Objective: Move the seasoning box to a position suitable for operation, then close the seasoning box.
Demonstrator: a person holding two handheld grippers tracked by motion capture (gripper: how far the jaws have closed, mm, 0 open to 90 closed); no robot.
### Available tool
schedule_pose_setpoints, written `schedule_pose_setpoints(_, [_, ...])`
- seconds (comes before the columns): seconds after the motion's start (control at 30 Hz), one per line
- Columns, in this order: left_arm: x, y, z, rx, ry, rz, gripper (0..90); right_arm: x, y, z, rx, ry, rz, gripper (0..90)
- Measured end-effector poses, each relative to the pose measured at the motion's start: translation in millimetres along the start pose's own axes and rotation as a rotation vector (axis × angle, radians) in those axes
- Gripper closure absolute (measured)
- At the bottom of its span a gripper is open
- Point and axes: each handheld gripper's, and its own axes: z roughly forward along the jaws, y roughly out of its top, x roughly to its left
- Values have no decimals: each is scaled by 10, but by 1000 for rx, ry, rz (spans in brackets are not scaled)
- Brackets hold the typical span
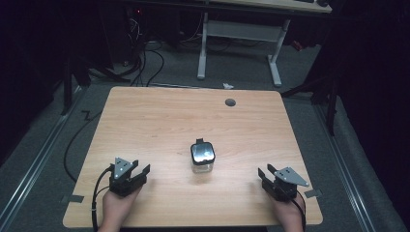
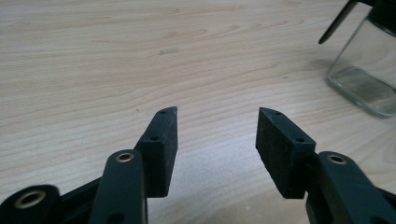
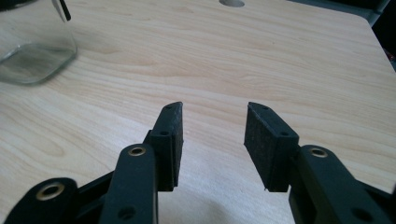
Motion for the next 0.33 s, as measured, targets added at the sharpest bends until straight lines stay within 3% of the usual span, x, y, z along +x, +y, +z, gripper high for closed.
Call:
schedule_pose_setpoints(0.17, [-86,-4,-45,9,5,47,465,-46,-41,1,19,-4,0,547])
schedule_pose_setpoints(0.33, [-49,-26,-69,7,9,55,451,-60,-60,-6,24,9,17,518])
